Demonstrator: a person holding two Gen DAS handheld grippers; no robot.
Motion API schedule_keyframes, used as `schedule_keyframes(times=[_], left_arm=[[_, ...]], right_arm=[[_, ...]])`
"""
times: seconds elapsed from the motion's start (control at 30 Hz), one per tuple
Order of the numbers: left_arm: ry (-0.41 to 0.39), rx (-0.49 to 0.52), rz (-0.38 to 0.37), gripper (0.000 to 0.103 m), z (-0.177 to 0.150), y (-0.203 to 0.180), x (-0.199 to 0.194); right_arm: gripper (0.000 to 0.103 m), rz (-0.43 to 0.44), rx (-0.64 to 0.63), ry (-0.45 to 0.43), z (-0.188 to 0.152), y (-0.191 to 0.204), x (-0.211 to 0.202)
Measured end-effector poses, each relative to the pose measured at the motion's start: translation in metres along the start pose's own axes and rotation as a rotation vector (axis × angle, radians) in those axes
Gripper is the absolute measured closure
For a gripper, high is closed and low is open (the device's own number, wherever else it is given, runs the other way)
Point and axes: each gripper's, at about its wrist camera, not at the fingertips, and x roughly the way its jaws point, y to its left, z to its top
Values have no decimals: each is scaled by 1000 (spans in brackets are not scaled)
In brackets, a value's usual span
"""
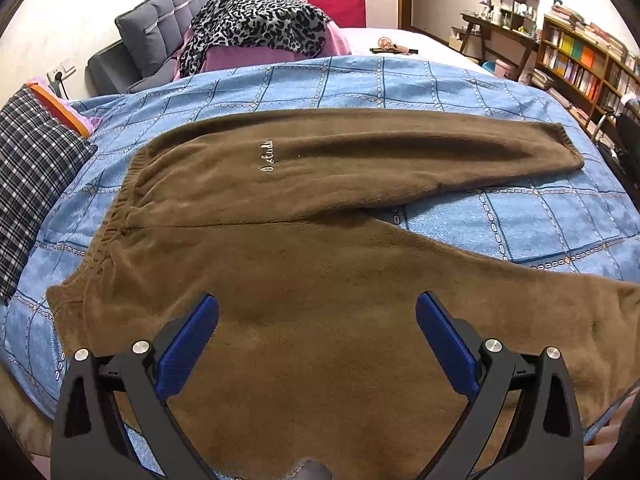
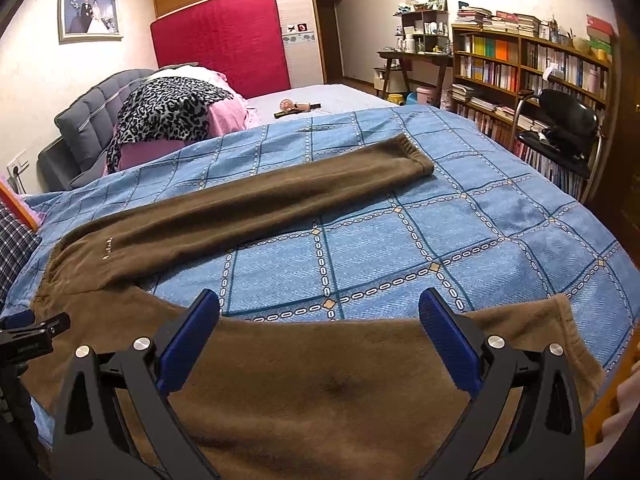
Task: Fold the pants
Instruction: 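Move both grippers over the brown fleece pants toward the waistband, then grasp the waistband corner with the left gripper while the right gripper grasps the cuff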
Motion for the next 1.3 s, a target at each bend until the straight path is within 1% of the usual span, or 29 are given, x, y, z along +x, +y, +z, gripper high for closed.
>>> schedule_keyframes(times=[0.1,0.27,0.6,0.73,0.87,1.07,1.23,1.3], left_arm=[[9,-5,-2,5,0,2,4],[7,-6,3,5,1,6,8],[8,-21,11,5,8,15,14],[0,-24,19,5,14,18,15],[-10,-20,45,5,20,20,17],[1,-27,60,5,30,26,24],[10,-44,77,5,43,39,34],[14,-61,80,5,52,50,40]], right_arm=[[2,7,-1,20,0,3,5],[2,10,-22,27,0,11,10],[2,2,-31,6,12,16,13],[2,-1,-27,-6,19,16,15],[2,1,-19,-12,25,16,18],[2,6,-24,7,28,19,27],[2,5,-18,17,33,19,35],[2,3,-17,15,37,19,39]])
